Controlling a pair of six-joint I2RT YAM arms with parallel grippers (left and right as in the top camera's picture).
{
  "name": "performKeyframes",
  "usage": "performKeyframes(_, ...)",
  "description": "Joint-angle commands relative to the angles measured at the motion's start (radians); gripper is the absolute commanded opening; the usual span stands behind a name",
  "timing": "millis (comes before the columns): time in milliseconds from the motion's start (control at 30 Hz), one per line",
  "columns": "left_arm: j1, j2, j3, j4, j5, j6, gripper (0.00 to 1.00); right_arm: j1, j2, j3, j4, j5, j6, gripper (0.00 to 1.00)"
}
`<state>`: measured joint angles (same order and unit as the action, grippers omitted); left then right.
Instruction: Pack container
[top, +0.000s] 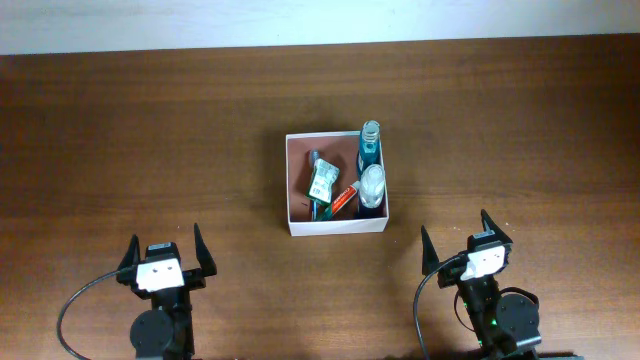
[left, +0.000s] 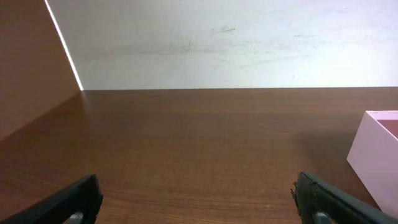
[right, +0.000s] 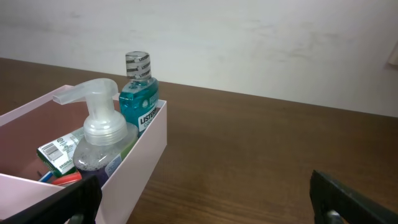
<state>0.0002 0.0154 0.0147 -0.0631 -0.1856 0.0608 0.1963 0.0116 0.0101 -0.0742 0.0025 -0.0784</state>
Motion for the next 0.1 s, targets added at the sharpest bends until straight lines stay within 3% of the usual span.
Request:
performKeyframes(0,-0.005,-0.010,-0.006,-0.001,0.014,0.016,0.99,0.006,-0.008,-0.005,-0.006,0.009,0.004,0.98)
performKeyframes(67,-0.005,-0.010,-0.006,-0.001,0.014,0.016,1.00,0.006,-0.008,-0.005,-0.006,0.009,0.004,0.98)
